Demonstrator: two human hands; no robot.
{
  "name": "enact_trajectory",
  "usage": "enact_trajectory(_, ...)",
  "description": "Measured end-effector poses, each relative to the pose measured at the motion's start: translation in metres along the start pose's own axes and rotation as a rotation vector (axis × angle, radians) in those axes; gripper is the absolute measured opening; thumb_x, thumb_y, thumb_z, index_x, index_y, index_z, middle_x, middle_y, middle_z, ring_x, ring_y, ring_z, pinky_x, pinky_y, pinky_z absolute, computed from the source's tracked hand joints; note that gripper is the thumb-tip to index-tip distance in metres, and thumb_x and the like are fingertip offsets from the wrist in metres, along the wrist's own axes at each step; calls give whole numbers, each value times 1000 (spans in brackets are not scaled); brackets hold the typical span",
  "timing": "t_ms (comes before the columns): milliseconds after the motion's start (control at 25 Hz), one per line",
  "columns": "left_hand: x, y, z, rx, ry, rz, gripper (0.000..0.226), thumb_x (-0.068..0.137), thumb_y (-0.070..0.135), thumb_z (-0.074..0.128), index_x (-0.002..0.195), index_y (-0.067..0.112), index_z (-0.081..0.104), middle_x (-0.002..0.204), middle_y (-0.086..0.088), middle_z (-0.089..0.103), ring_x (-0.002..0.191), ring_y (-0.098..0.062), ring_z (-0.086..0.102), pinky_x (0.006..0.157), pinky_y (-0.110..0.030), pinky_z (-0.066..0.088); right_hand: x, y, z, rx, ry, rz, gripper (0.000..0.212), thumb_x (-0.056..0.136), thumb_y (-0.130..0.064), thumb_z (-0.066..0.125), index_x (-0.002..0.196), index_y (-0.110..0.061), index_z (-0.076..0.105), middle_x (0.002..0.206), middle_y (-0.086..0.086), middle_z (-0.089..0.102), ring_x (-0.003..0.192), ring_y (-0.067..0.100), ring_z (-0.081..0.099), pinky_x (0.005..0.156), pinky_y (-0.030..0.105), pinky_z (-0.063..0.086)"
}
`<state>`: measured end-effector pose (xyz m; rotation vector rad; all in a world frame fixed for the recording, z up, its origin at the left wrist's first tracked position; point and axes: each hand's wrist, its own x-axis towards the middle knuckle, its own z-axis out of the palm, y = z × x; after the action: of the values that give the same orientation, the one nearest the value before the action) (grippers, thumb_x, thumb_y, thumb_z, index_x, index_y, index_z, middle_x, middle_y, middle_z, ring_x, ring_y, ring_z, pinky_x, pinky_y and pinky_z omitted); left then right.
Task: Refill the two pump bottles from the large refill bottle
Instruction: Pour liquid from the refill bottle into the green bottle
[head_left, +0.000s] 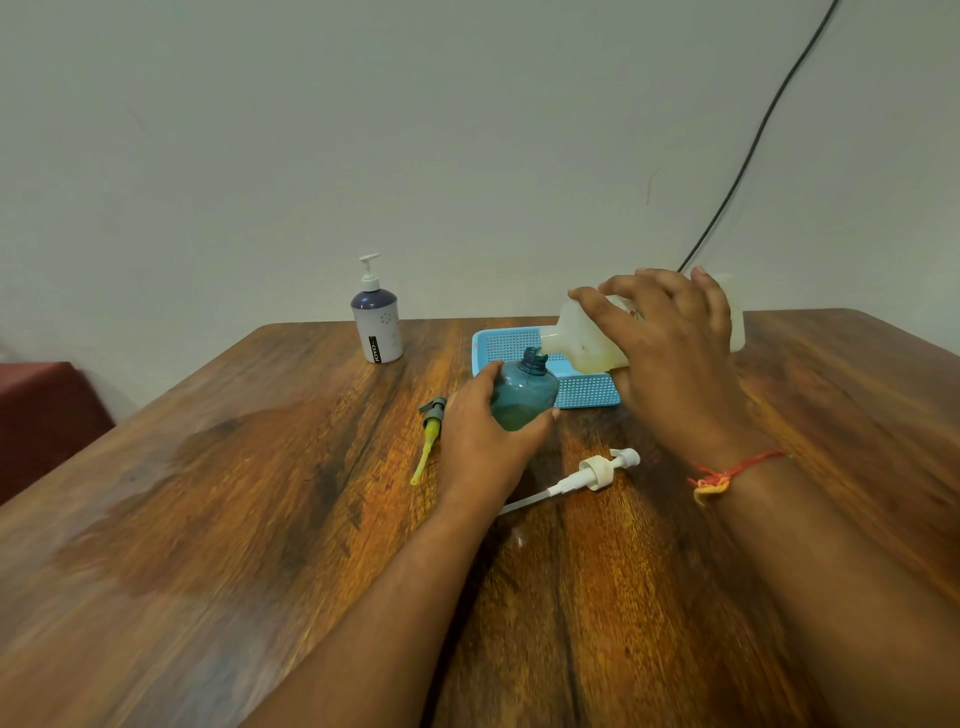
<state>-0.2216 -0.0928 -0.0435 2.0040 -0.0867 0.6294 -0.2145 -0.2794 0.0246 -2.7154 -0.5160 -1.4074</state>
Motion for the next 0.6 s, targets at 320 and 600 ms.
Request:
enact_trajectory(320, -1, 4, -2, 4, 6, -9, 82, 75, 43, 86, 146, 23, 50, 135, 7, 59, 125, -12, 53, 103, -34, 52, -1, 1, 0, 33, -2, 14, 85, 76, -8, 80, 148, -35, 43, 141, 2, 52, 137, 30, 38, 120, 51, 11)
enact_trajectory(600, -2, 9, -6, -31, 2, -36, 79, 78, 40, 85, 147, 24, 49, 135, 9, 58, 120, -6, 52, 98, -23, 49, -6, -1, 4, 148, -112, 109, 82, 80, -27, 81, 150, -33, 38, 141, 2, 52, 130, 29, 43, 109, 51, 29)
